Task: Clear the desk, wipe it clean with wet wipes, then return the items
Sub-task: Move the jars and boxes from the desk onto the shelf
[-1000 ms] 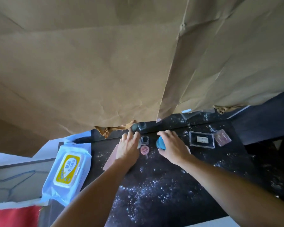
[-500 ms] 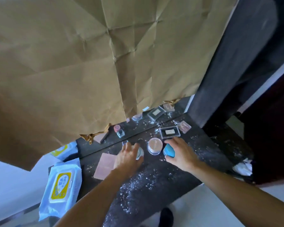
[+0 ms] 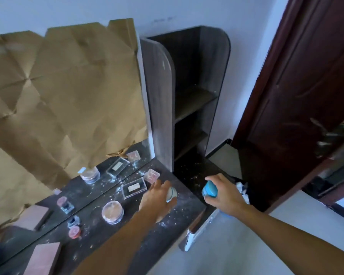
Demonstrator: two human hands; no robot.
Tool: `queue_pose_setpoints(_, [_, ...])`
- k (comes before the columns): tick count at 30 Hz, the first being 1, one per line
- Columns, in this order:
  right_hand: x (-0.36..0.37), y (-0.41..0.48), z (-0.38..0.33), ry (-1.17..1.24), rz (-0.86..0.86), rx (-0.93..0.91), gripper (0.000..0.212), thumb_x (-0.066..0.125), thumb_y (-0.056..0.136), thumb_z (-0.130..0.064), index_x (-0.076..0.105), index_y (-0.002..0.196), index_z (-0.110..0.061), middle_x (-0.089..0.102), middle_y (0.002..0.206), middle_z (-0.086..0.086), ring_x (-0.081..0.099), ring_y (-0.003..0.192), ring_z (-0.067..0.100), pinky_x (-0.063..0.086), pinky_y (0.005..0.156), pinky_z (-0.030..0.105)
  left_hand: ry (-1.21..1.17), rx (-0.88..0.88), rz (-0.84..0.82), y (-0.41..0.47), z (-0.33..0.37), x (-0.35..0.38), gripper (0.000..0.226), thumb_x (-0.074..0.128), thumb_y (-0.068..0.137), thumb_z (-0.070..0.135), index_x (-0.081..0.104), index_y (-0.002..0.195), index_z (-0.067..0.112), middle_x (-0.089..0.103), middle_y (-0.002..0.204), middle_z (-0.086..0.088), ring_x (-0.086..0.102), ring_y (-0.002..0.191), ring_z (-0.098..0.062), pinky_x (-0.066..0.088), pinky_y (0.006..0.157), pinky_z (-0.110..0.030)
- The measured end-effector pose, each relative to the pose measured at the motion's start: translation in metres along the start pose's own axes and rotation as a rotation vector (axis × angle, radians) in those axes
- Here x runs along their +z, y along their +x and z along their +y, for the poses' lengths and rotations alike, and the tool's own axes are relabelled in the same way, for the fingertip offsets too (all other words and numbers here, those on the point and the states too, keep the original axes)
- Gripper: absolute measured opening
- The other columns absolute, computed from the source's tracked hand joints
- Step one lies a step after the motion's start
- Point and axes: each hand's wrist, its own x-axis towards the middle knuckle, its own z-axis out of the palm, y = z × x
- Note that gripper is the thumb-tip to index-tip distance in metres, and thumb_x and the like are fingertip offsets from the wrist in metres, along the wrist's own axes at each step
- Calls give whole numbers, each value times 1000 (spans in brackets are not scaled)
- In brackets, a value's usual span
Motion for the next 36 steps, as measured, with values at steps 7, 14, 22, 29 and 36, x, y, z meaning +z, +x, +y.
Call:
queue_pose_setpoints(7, [-53, 36, 93, -112, -53, 10, 68, 71, 73, -37, 43, 132, -20, 51, 121, 1, 56, 104, 20, 48, 88, 31, -55, -23, -34, 68, 90, 30, 49, 56, 86, 46, 40, 128, 27, 46, 117, 0, 51, 109, -22, 47, 91, -38])
queue_pose_setpoints(14, [-58, 123, 113, -170, -68, -101, 57, 71, 75, -35, 46, 123, -20, 49, 116, 2, 54, 97, 22, 43, 77, 29, -26, -73, -56, 122, 100, 41, 52, 61, 82, 44, 42, 127, 27, 46, 117, 1, 51, 109, -22, 49, 88, -37])
queue_pose_setpoints(22, [-34, 253, 91, -234, -60, -243, 64, 66, 83, -30, 39, 139, -15, 43, 125, 10, 46, 113, 28, 47, 91, 41, -56, -189, 11, 202, 70, 51, 50, 63, 76, 43, 50, 120, 23, 51, 112, -3, 55, 104, -25, 51, 78, -39])
queue_pose_setpoints(29, [-3, 321, 85, -222, -77, -278, 63, 67, 83, -29, 41, 138, -13, 45, 127, 13, 46, 113, 31, 51, 84, 43, -111, -295, 48, 217, 59, 53, 52, 67, 76, 40, 53, 122, 21, 53, 114, -3, 55, 104, -23, 51, 77, -36])
queue_pose_setpoints(36, [1, 360, 97, -239, -130, -315, 67, 69, 81, -31, 39, 139, -14, 41, 134, 12, 41, 118, 30, 49, 90, 42, -135, -434, 143, 224, 71, 52, 53, 70, 73, 38, 54, 120, 18, 55, 110, -5, 56, 102, -26, 54, 73, -39])
